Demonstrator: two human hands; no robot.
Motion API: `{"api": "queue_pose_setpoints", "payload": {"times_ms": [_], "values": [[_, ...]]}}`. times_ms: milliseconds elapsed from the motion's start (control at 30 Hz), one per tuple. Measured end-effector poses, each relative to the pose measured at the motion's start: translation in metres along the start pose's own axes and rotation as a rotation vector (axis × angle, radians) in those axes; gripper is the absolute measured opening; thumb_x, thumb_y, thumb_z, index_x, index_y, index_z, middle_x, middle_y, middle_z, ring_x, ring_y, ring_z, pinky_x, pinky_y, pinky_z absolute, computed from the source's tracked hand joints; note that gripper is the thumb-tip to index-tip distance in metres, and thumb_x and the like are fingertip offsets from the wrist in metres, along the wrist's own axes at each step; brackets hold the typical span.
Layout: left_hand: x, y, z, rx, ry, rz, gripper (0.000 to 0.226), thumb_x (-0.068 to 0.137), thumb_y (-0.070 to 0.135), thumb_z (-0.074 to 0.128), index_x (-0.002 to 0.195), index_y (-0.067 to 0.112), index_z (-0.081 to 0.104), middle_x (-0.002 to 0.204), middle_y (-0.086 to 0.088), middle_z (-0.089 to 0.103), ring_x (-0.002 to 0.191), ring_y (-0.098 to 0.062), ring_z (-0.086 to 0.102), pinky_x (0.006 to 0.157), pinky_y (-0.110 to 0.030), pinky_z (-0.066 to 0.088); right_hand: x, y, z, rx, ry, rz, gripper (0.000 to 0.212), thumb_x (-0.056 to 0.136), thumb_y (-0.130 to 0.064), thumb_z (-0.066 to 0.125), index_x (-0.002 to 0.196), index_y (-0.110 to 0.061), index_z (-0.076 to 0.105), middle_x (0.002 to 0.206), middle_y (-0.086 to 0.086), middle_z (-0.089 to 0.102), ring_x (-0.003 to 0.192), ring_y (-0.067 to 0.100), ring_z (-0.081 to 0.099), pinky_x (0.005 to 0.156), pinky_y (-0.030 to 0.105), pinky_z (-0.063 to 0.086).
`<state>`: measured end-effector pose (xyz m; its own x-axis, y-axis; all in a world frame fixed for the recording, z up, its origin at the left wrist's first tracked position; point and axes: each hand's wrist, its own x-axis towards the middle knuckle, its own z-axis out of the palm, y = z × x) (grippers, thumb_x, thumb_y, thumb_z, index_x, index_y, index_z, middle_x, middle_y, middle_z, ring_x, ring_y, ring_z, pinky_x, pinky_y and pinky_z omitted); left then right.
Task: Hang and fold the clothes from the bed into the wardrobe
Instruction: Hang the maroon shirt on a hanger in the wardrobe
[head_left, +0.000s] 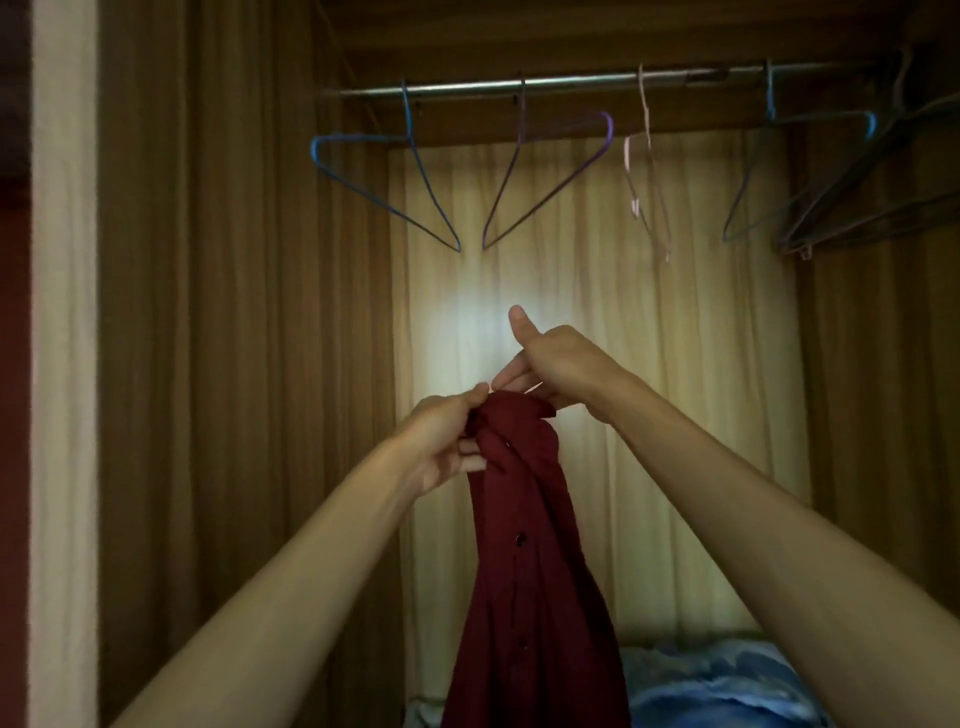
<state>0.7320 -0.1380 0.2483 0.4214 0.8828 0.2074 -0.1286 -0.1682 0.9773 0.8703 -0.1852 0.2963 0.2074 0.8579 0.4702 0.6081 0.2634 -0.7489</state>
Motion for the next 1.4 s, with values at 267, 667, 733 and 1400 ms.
{"api": "queue_pose_setpoints", "payload": {"times_ms": [267,667,733,1400], "values": [[0.0,0.046,-0.046,-0.049,0.182,0.091,0.016,0.103,0.023,0.049,0.096,0.013,0.06,0.081,-0.005,0.058,0.072,-0.019,0.058,0.066,-0.036,0.055,0.06,-0.091,0.027,0.41,-0.18,-0.003,0.095,0.088,-0.078,0.038,0.141,0.001,0.042,0.109,0.023,0.071,0.083,0.026,0.076,0.073,0.032,0.062],[0.026,0.088,-0.078,0.025,0.348,0.236,0.033,0.097,0.012,0.047,0.127,0.006,0.057,0.086,-0.008,0.063,0.064,-0.019,0.06,0.047,-0.025,0.051,0.114,-0.187,0.08,0.733,-0.134,-0.13,0.071,0.091,-0.06,0.057,0.148,-0.024,0.035,0.153,0.011,0.025,0.123,0.041,0.048,0.083,0.047,0.06],[0.03,0.087,-0.078,0.022,0.336,0.243,0.032,0.098,0.013,0.047,0.128,0.006,0.056,0.09,-0.009,0.063,0.066,-0.02,0.06,0.053,-0.027,0.052,0.122,-0.194,0.08,0.672,-0.111,-0.124,0.043,0.091,-0.04,0.063,0.127,-0.019,0.051,0.145,0.012,0.03,0.12,0.034,0.049,0.082,0.042,0.061],[0.017,0.031,-0.065,0.191,0.189,0.108,0.017,0.099,0.03,0.059,0.093,0.014,0.064,0.074,-0.004,0.062,0.06,-0.016,0.057,0.048,-0.021,0.047,0.096,-0.073,0.033,0.658,0.215,-0.137,0.011,0.081,-0.005,0.069,0.086,-0.008,0.06,0.08,0.005,0.061,0.062,0.013,0.064,0.06,0.026,0.058]]}}
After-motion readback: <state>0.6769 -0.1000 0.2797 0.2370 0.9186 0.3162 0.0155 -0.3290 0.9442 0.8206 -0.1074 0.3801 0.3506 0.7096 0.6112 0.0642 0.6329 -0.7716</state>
